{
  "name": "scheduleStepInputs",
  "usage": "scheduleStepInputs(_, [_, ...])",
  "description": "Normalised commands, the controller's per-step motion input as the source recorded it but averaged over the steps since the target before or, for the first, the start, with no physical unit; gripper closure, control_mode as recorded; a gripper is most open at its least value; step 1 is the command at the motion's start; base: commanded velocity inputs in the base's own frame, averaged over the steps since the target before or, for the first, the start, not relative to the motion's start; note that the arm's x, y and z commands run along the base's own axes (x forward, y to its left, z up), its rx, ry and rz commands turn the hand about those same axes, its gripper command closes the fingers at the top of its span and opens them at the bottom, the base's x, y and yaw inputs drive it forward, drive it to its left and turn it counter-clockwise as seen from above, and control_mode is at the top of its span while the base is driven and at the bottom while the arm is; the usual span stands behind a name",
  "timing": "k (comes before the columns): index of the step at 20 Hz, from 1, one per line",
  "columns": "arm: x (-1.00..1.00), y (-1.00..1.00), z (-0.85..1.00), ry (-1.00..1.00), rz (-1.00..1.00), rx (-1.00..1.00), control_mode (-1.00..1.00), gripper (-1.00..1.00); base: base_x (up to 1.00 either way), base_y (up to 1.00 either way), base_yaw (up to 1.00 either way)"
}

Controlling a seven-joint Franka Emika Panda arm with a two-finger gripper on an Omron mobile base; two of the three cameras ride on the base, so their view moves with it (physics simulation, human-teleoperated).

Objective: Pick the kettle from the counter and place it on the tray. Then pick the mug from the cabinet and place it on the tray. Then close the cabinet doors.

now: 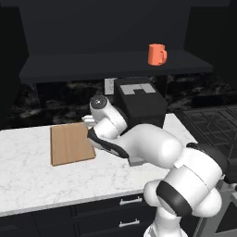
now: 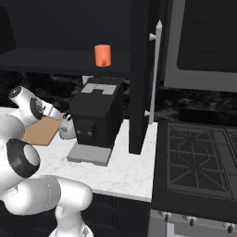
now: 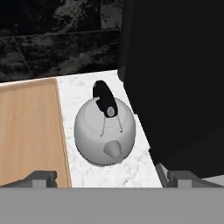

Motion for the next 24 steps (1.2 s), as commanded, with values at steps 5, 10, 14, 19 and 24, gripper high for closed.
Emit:
scheduleStepInputs(5, [0.15,-0.02,0.0,0.0,-0.13,0.0,-1.0,-1.0,0.0,0.0,0.0])
scheduleStepInputs(10, [0.11,-0.09,-0.02,0.01,-0.12,-0.01,-1.0,-1.0,0.0,0.0,0.0])
scheduleStepInputs(14, [0.01,-0.17,-0.01,0.05,-0.11,-0.05,-1.0,-1.0,0.0,0.0,0.0])
scheduleStepInputs(19, [0.1,-0.22,-0.08,0.06,-0.09,-0.05,-1.0,-1.0,0.0,0.0,0.0])
scheduleStepInputs(24, [0.36,-0.04,-0.23,0.08,-0.02,0.0,-1.0,-1.0,0.0,0.0,0.0])
